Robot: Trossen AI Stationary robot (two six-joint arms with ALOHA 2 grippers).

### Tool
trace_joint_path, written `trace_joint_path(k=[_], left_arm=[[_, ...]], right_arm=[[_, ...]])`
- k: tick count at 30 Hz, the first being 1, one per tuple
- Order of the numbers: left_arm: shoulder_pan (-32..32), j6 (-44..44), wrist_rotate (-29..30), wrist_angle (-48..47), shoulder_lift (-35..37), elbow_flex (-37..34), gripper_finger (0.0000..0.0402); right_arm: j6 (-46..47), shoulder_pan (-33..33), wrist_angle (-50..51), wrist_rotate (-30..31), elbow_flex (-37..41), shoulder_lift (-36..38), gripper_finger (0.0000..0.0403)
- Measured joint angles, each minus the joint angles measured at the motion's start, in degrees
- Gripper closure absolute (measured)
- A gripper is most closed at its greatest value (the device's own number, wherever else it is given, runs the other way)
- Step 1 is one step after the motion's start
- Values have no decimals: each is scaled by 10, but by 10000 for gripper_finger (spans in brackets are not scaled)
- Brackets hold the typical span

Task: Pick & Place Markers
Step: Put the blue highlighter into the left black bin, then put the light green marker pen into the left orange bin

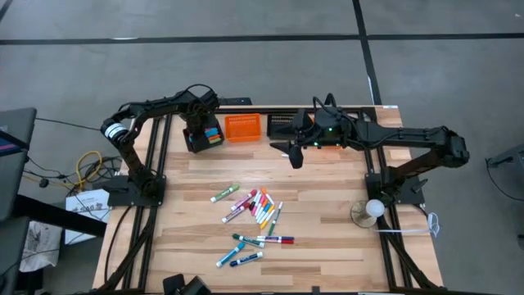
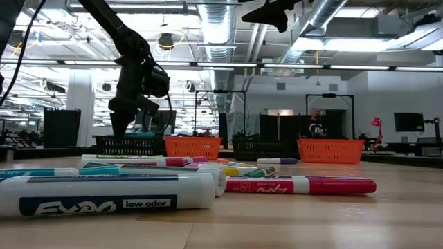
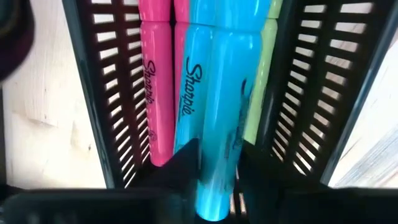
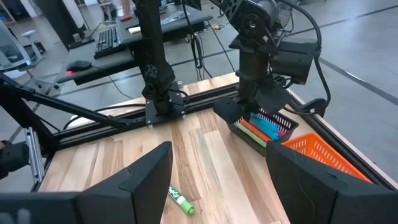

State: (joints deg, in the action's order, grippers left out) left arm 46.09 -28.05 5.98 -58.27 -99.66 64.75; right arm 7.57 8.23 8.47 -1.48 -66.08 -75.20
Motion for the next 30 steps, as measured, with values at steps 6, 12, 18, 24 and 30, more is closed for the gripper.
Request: trace_joint_path(k=[6, 12, 18, 24, 30], left_arm=[[0, 2, 0, -9, 0, 0, 219], [0, 6, 18, -9, 55, 0, 200], [-8, 70, -29, -6, 208, 0, 211], [-38, 156, -184, 47, 382, 0, 227], [-108, 218, -210, 111, 482, 1, 234]], right_arm=[[0, 0, 0, 0, 0, 0, 154], [1, 0, -7, 0, 0, 0, 154], [0, 0, -7, 1, 0, 0, 154], [-3, 5, -7, 1, 0, 0, 154], [-4, -1, -8, 0, 0, 0, 154]])
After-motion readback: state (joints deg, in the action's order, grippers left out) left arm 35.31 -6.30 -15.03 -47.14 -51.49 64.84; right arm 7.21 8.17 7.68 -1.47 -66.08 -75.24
